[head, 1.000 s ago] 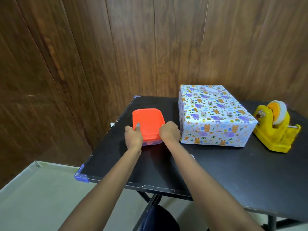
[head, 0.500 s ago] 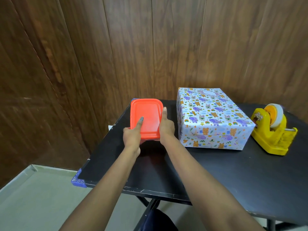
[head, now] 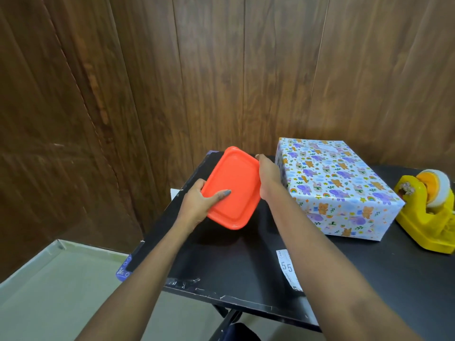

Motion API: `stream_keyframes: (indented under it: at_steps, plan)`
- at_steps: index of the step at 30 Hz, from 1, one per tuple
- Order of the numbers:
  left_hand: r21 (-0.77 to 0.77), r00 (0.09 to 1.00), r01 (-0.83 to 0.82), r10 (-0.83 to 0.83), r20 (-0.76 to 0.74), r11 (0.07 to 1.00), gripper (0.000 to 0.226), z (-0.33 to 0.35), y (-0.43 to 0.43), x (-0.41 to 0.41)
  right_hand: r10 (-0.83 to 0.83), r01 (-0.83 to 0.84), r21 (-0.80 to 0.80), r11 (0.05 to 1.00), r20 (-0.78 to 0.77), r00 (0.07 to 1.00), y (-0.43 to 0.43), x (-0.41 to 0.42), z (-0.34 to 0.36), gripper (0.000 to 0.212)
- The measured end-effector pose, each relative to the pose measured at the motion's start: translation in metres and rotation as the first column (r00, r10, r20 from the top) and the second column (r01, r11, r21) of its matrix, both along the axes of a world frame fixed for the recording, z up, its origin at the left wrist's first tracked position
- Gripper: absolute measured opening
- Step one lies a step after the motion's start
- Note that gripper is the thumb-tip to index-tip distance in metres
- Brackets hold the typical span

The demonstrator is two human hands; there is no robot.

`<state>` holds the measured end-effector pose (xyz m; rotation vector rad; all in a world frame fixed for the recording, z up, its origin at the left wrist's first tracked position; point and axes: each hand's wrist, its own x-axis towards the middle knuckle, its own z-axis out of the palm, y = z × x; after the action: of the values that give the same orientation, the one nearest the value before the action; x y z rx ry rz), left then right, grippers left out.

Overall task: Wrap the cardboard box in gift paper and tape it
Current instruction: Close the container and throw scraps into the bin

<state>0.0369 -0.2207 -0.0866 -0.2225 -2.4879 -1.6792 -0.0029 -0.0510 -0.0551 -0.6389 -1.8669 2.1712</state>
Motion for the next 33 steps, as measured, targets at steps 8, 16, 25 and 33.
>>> stream_keyframes:
  at_steps: [8,16,25,33]
  plan:
    - [-0.219,0.992,0.127,-0.127,0.017,0.968,0.055,0.012,-0.018,-0.025,0.306,-0.308,0.483,0.82,0.085,0.948,-0.004,-0.011,0.035,0.093]
    - [-0.356,0.978,0.194,-0.21,-0.006,0.914,0.048,0.025,-0.028,-0.056,0.18,-0.181,0.574,0.799,0.059,0.982,-0.012,-0.053,0.021,0.075]
    - [-0.321,0.99,0.057,-0.094,-0.102,0.945,0.064,0.042,-0.031,-0.122,0.58,-0.648,0.591,0.48,0.34,0.74,-0.006,-0.056,0.042,0.034]
    - [-0.37,0.998,0.055,-0.043,0.041,0.928,0.051,-0.007,0.014,-0.165,0.131,-0.111,-0.122,0.986,0.171,0.976,-0.029,-0.119,-0.015,0.031]
